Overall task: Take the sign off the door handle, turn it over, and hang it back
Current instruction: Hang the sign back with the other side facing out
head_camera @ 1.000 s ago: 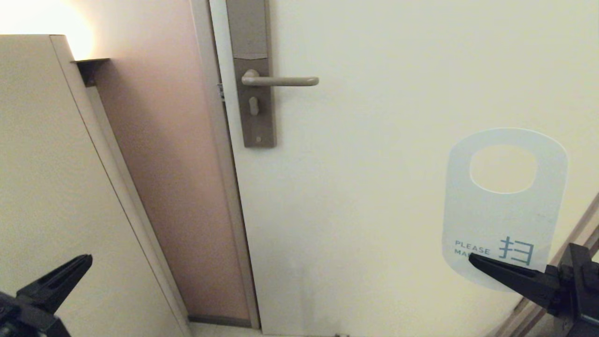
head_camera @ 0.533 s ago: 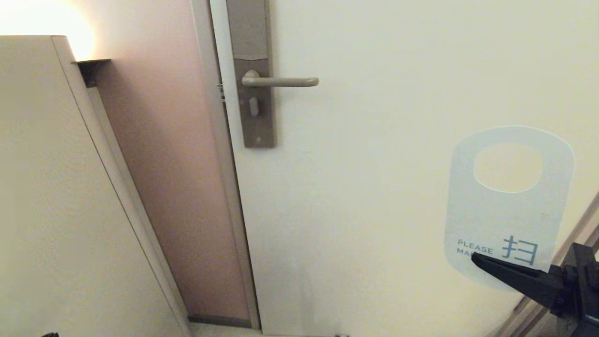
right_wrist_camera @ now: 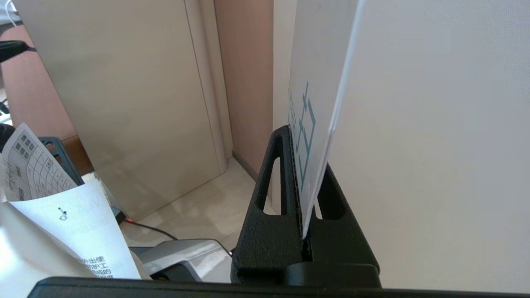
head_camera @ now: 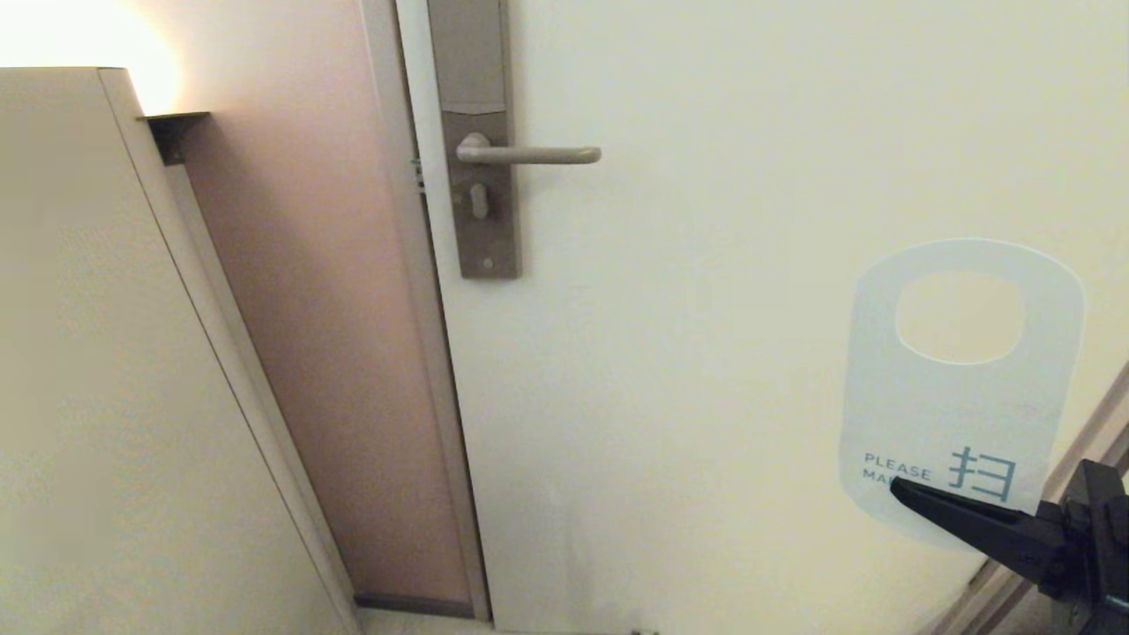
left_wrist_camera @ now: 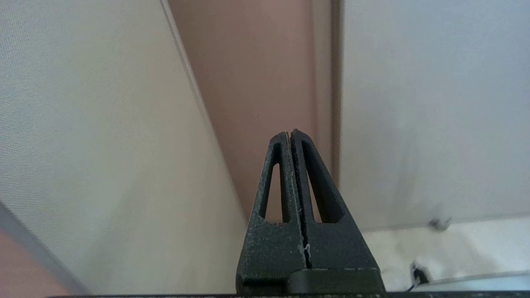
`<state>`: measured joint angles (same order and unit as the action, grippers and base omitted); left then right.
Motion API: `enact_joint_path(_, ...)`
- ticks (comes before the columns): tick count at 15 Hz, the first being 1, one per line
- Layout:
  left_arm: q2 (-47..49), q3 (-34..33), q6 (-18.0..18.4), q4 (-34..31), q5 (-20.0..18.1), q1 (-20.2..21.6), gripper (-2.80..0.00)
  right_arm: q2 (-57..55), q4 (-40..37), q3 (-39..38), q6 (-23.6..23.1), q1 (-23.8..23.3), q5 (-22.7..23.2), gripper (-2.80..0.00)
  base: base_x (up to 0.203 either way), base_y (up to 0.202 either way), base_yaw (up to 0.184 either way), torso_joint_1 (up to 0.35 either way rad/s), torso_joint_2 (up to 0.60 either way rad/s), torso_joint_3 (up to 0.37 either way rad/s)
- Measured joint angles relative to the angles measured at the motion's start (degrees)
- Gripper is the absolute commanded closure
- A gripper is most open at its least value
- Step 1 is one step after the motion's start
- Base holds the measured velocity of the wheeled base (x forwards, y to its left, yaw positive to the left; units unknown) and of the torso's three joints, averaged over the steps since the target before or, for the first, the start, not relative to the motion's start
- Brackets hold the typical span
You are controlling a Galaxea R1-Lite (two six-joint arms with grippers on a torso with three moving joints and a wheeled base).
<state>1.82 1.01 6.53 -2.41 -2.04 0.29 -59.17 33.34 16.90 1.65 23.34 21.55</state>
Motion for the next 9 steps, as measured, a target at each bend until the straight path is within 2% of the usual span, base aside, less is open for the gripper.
enact_joint_path(2,-1.2,-0.1,-0.4,0.0,0.1,0.0,0.0,0.0,0.0,-0.1,0.0,0.0,-1.4,0.0,0.0,0.0,0.0,0.0,0.0,0.0)
enact_joint_path(9,-1.9,-0.2,-0.6,0.0,0.1,0.0,0.0,0.1,0.1,-0.8,-0.2,0.0,-1.5,0.0,0.0,0.0,0.0,0.0,0.0,0.0)
